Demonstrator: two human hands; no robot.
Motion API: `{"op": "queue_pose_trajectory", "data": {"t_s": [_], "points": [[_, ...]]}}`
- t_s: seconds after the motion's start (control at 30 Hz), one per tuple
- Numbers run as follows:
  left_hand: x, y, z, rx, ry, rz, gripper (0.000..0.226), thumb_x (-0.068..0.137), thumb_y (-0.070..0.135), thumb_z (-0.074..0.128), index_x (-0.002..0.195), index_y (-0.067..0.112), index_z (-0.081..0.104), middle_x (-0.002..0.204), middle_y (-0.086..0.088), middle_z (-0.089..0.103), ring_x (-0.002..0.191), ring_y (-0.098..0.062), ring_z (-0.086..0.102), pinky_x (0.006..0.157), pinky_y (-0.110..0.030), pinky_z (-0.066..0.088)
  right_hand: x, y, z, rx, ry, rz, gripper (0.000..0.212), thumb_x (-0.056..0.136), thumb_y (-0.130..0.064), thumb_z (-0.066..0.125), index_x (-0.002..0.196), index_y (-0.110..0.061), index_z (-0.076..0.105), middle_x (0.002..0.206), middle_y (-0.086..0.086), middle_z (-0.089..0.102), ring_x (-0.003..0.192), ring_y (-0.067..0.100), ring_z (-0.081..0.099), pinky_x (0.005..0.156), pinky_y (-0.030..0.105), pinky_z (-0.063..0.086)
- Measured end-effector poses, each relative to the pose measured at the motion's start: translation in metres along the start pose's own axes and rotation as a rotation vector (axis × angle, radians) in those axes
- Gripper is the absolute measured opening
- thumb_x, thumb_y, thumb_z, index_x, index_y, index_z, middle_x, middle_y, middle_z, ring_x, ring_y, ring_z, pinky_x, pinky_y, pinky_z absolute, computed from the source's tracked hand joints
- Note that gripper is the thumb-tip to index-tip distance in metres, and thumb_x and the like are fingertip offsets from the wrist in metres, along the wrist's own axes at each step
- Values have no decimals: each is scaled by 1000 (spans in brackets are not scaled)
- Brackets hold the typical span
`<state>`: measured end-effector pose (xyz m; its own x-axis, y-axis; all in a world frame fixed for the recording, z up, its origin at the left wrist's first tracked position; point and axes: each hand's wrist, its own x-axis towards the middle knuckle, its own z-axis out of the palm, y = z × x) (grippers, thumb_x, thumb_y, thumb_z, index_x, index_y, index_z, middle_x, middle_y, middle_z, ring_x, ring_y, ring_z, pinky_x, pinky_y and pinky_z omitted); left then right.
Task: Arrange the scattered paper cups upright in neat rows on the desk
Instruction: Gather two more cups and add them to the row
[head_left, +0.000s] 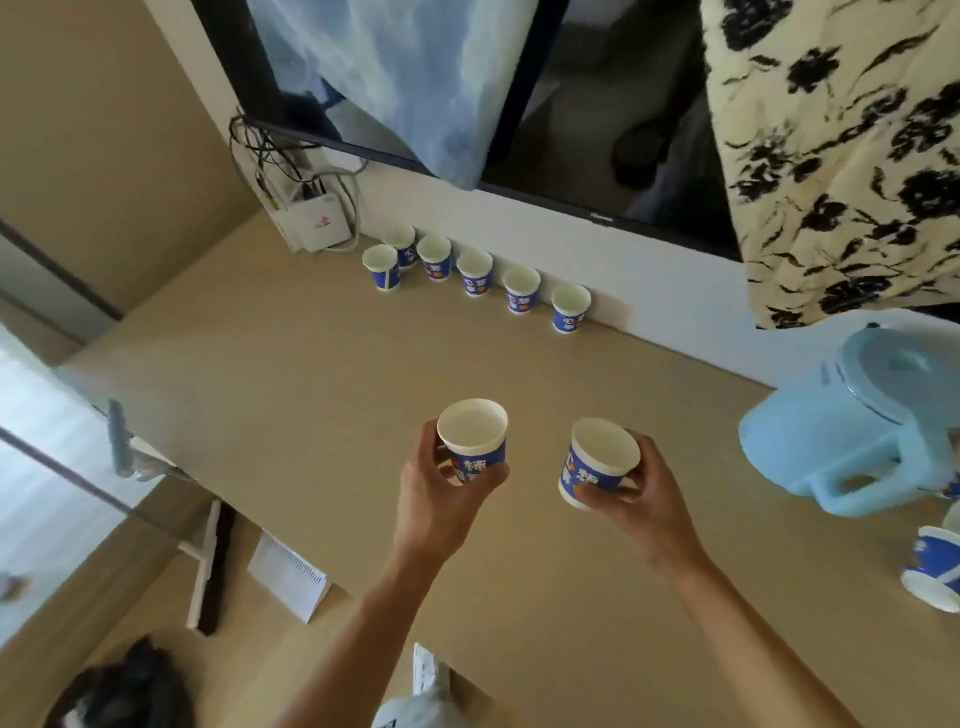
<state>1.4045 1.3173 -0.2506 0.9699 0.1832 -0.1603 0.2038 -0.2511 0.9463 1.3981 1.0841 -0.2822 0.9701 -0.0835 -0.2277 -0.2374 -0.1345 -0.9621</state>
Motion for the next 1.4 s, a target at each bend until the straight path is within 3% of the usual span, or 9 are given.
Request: {"op": "queue_pose_trajectory", "data": {"t_s": [0.2, 0.37, 0.6, 0.73, 0.87, 0.93, 1.07, 1.4], "points": [[96, -38, -71, 18, 32, -26, 54, 71, 18, 88, 114, 36, 60, 100, 12, 74, 92, -9, 71, 73, -15, 53, 94, -8, 112, 19, 19, 5, 68, 54, -42, 86, 116, -37, 59, 113, -13, 71, 102, 11, 70, 83, 29, 58], [169, -71, -103, 51, 27, -1, 61, 63, 40, 82, 118, 42, 56, 103, 21, 72, 94, -1, 70, 72, -17, 52, 178, -3, 188, 4, 33, -44, 68, 56, -45, 84, 118, -35, 59, 112, -14, 70, 100, 9, 70, 86, 31, 57], [243, -122, -115, 66, 48, 67, 61, 70, 30, 88, 119, 43, 55, 109, 26, 70, 99, 4, 68, 74, -20, 48, 282, 14, 261, -84, 51, -184, 58, 68, -29, 83, 120, -33, 58, 114, -15, 69, 105, 7, 68, 92, 37, 57], [265, -141, -113, 51, 48, 120, 64, 63, 45, 80, 122, 46, 54, 111, 26, 70, 100, 4, 68, 73, -10, 47, 331, 20, 285, -124, 111, -308, 53, 75, -21, 84, 121, -31, 59, 114, -15, 70, 109, 10, 66, 94, 34, 54], [280, -157, -107, 66, 72, 166, 65, 65, 34, 87, 120, 49, 54, 110, 29, 69, 99, 9, 66, 73, -2, 44, 367, 25, 297, -153, 185, -414, 53, 79, -16, 86, 124, -23, 58, 115, -13, 69, 109, 7, 66, 91, 27, 53], [287, -162, -107, 58, 67, 176, 63, 65, 30, 87, 117, 49, 56, 108, 28, 70, 100, 8, 66, 76, 2, 40, 377, 28, 301, -167, 204, -428, 55, 79, -16, 86, 125, -21, 57, 116, -12, 68, 109, 7, 65, 94, 31, 53], [297, -164, -109, 45, 34, 201, 56, 69, 29, 87, 112, 48, 57, 108, 24, 71, 101, 4, 67, 77, -1, 42, 386, 35, 307, -199, 222, -450, 57, 78, -14, 87, 127, -15, 56, 118, -3, 68, 111, 16, 66, 97, 43, 54], [322, -165, -114, 52, 34, 246, 56, 70, 22, 89, 115, 39, 60, 106, 26, 71, 101, 3, 67, 79, -5, 46, 408, 43, 324, -232, 320, -455, 59, 75, -12, 89, 125, -8, 58, 116, 3, 69, 106, 20, 66, 96, 41, 53]]}}
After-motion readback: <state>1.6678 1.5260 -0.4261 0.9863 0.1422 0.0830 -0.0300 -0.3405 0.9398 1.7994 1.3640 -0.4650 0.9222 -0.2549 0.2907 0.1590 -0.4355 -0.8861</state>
